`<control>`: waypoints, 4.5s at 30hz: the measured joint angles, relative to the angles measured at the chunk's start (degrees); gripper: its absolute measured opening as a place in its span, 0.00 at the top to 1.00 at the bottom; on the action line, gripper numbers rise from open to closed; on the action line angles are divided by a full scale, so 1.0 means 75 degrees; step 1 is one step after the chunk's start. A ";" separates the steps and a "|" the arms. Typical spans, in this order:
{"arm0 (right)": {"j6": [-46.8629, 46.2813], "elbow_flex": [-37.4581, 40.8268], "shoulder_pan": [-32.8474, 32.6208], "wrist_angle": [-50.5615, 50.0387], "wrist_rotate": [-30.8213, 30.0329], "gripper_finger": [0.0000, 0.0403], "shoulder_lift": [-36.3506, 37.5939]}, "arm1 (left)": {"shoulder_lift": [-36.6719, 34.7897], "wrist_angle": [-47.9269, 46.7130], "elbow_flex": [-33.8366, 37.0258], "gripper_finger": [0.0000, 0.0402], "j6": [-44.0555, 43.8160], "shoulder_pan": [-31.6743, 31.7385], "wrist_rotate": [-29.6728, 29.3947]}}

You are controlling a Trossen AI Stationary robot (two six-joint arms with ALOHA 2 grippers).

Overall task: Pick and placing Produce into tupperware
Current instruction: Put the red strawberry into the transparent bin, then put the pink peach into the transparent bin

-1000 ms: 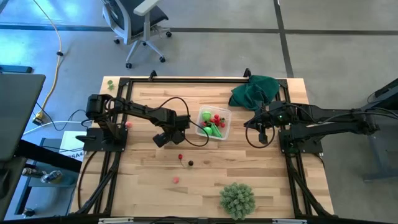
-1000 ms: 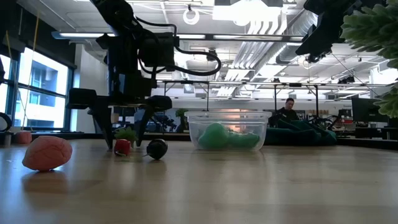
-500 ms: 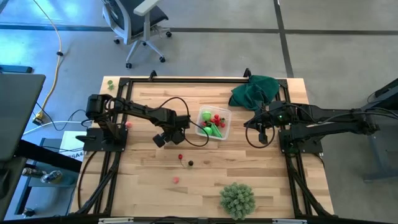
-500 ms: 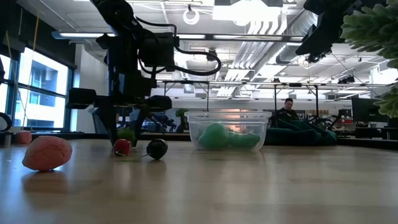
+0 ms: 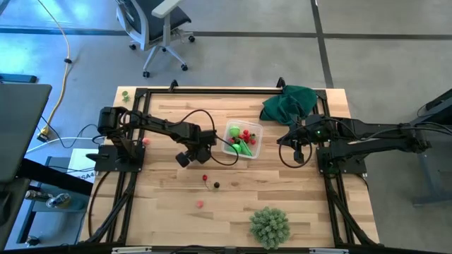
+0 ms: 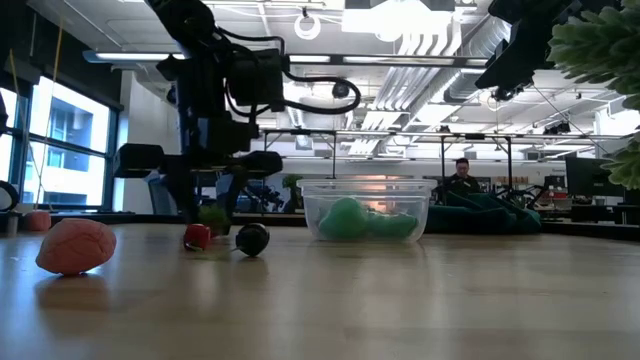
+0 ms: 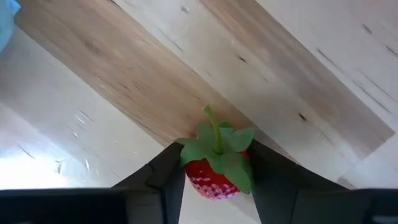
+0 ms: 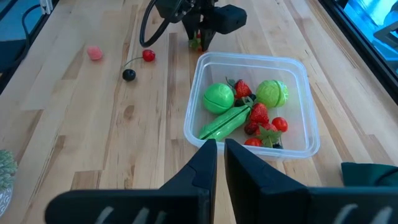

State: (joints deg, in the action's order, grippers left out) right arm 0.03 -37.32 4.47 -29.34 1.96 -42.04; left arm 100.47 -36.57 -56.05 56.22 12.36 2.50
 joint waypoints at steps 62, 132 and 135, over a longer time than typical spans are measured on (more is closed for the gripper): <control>0.0000 0.0003 -0.0003 -0.0009 0.0000 0.94 0.0000 | 0.2896 -0.0257 -0.5082 0.64 -0.0963 0.1480 0.2076; 0.0000 0.0002 0.0000 0.0001 0.0000 0.94 0.0003 | 0.0696 -0.6050 -0.5101 0.63 -0.2314 -0.0013 0.1183; -0.0003 0.0002 0.0000 -0.0006 0.0003 0.94 0.0000 | -0.0299 -0.5210 -0.3780 0.64 -0.2936 -0.0248 0.1042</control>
State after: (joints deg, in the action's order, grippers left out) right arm 0.01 -37.30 4.47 -29.38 1.98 -42.04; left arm 98.22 -75.65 -84.40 34.20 10.50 10.31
